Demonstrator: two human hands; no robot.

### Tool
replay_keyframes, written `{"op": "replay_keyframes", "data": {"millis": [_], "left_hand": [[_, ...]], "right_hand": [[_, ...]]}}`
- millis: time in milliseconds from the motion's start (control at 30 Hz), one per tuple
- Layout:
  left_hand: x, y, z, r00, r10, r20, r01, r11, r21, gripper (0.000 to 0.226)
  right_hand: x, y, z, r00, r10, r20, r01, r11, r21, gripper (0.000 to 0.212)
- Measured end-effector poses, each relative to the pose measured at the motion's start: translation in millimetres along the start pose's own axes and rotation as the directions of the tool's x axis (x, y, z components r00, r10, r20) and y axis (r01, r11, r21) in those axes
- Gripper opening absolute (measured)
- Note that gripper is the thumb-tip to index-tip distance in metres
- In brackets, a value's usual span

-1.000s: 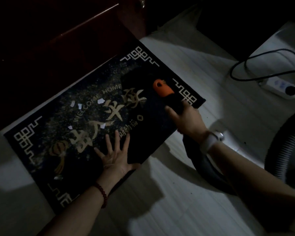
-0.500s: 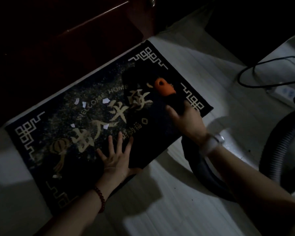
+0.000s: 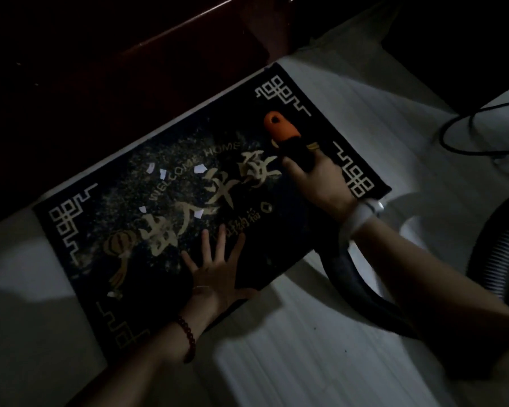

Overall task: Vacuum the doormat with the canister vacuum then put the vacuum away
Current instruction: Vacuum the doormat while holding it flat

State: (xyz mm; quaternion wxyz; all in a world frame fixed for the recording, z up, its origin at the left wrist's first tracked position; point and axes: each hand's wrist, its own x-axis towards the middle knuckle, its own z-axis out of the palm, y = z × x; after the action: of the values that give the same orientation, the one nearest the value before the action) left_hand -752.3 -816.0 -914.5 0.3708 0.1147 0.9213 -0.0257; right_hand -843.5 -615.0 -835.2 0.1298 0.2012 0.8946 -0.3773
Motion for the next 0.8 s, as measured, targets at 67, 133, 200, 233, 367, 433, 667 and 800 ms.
{"op": "replay_keyframes", "data": {"millis": [67, 133, 200, 233, 367, 433, 667, 800], "left_hand": [[0.1, -0.9, 0.6, 1.0, 0.004, -0.004, -0.004, 1.0, 0.013, 0.114], [-0.1, -0.7, -0.1, 1.0, 0.008, -0.006, -0.008, 1.0, -0.001, 0.112], [-0.3, -0.7, 1.5, 1.0, -0.004, -0.013, 0.004, 1.0, -0.021, 0.106], [0.3, -0.7, 2.5, 1.0, -0.009, -0.018, 0.008, 1.0, -0.027, 0.104], [1.2, -1.7, 5.3, 1.0, 0.004, -0.029, -0.005, 1.0, -0.026, 0.114], [-0.6, -1.9, 3.0, 1.0, 0.013, -0.02, -0.014, 1.0, -0.003, 0.111], [2.6, -2.5, 6.2, 1.0, 0.0, -0.026, 0.0, 1.0, -0.026, 0.111], [0.2, -1.9, 5.8, 0.999, 0.006, -0.036, -0.006, 1.0, -0.008, 0.111]], "right_hand": [[21.5, -18.9, 4.7, 1.0, -0.007, -0.001, 0.007, 0.997, 0.079, 0.051], [15.6, -17.3, 8.0, 1.0, 0.002, 0.0, -0.002, 0.994, 0.107, 0.053], [-15.7, 1.7, 6.9, 1.0, 0.014, 0.028, -0.015, 0.998, 0.069, 0.049], [-34.4, 13.6, 6.2, 0.999, 0.013, 0.039, -0.014, 0.999, 0.031, 0.045], [-37.7, 15.9, -2.2, 1.0, -0.016, 0.018, 0.017, 0.999, -0.048, 0.036], [-7.8, -4.3, 1.7, 0.998, -0.036, 0.041, 0.037, 0.999, -0.018, 0.041], [-49.3, 8.2, 11.8, 0.998, -0.005, 0.07, 0.01, 0.998, -0.062, 0.041], [-57.1, 7.5, 10.5, 0.998, -0.017, 0.061, 0.026, 0.989, -0.143, 0.04]]}}
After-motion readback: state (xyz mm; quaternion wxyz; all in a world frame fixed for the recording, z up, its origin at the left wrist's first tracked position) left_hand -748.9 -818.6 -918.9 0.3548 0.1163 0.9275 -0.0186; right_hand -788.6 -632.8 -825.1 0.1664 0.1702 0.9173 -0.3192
